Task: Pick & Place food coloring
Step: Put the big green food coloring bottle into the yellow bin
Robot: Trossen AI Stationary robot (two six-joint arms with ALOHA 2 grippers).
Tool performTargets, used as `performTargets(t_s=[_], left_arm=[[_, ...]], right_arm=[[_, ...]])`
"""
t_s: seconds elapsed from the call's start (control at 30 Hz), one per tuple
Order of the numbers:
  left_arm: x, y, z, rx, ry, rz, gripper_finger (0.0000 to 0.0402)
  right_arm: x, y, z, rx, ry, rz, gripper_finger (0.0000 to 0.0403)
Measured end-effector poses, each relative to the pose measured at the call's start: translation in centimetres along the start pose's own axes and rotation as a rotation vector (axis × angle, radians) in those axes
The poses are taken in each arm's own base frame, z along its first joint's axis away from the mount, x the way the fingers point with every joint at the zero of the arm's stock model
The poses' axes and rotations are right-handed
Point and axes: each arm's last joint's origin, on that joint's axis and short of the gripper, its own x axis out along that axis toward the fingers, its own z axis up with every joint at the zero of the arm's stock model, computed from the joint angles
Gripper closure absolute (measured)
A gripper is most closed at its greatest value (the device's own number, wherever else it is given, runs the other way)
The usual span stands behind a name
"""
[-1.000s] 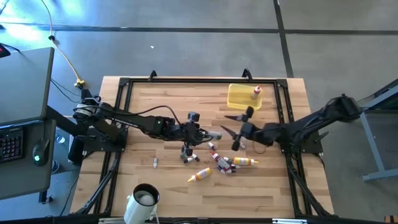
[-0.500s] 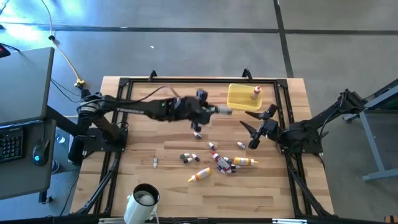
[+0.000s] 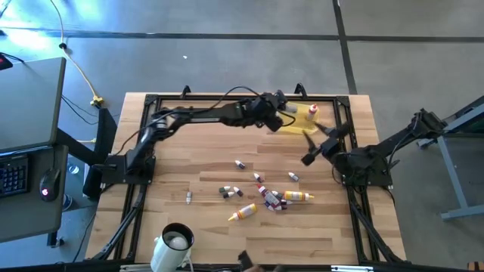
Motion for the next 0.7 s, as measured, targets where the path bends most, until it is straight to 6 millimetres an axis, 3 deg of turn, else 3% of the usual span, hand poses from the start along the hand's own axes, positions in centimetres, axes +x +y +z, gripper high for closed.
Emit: performTargets(t_s=[0.07,0.27,0.43,0.7], left_arm=[[1.6,-1.1,-0.2,0.073,0.040,-0.027,0.0277],[4.6,-4.0,-0.1,0.334,0.143,-0.102,0.0277],[5.1,-4.8,-0.1,0.475,0.181,-0.145,0.0277],[5.1,-4.2,-0.1,0.578,0.204,-0.106,0.0277]], right_arm=[[-0.2,-0.2,-0.3,-0.032,0.047,-0.105,0.0204],[-0.2,-0.3,-0.4,-0.005,0.041,-0.092,0.0204],[-0.1,-0.3,-0.4,-0.023,0.033,-0.068,0.0204],[-0.1,-0.3,-0.4,-0.024,0.030,-0.058,0.0204]])
